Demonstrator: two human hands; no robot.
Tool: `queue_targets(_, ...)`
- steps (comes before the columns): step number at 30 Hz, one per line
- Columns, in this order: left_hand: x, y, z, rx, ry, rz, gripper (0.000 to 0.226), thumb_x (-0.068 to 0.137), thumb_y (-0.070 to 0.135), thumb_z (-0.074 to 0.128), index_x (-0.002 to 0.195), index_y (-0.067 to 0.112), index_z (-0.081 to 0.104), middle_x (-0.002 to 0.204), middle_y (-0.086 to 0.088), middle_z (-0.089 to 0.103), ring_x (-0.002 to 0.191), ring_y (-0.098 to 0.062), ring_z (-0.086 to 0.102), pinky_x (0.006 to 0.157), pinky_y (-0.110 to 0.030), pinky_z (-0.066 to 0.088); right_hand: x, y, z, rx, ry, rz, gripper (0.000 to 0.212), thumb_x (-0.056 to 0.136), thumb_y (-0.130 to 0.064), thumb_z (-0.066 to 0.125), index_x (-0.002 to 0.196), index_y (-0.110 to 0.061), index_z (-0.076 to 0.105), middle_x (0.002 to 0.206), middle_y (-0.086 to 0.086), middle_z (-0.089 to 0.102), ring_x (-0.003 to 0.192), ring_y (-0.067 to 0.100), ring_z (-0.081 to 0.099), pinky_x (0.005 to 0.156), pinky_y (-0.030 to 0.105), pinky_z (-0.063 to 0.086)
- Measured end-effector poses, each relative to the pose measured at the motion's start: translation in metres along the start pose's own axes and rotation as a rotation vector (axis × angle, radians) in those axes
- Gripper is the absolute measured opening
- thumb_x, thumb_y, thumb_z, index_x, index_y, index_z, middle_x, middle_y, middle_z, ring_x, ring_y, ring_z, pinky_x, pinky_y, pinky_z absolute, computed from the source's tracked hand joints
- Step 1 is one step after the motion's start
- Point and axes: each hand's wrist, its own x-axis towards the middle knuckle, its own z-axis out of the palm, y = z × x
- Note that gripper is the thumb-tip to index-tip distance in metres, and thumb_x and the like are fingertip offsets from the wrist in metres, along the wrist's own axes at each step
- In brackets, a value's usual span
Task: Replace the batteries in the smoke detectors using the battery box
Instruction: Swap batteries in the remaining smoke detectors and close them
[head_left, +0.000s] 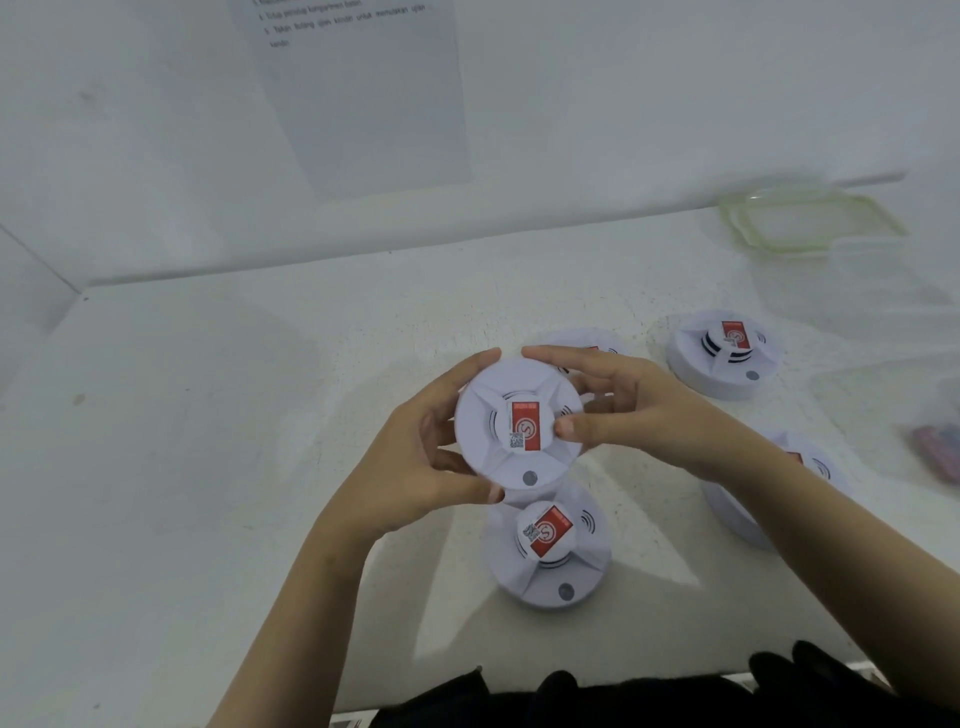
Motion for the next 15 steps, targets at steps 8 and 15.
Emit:
queue_targets(8, -0.003, -0.010, -0.009, 0.016, 0.083, 0.023, 0.102, 0.056, 0.015, 0.084, 0.142, 0.024, 0.031, 0.133, 0.006, 0.055, 0.123, -0.017, 0.055, 0.093, -0.030, 0.053, 0.019, -0.003, 0.008, -0.007, 0.016, -0.027, 0.054, 0.084, -0.013, 0.067, 0.133, -0.028, 0.050, 0.114, 0.015, 0.062, 0.093, 0.024, 0.068, 0.074, 0.032, 0.058)
queue_targets(15, -0.002, -0.007, -0.019, 0.103, 0.238, 0.093, 0.100, 0.053, 0.023, 0.083, 0.139, 0.023, 0.032, 0.134, 0.014, 0.050, 0.125, -0.010, 0.052, 0.093, -0.023, 0.050, 0.047, -0.011, 0.017, -0.184, 0.053, -0.075, 0.047, 0.082, -0.023, 0.071, 0.126, -0.027, 0.053, 0.104, -0.003, 0.069, 0.094, 0.009, 0.066, 0.075, 0.023, 0.053)
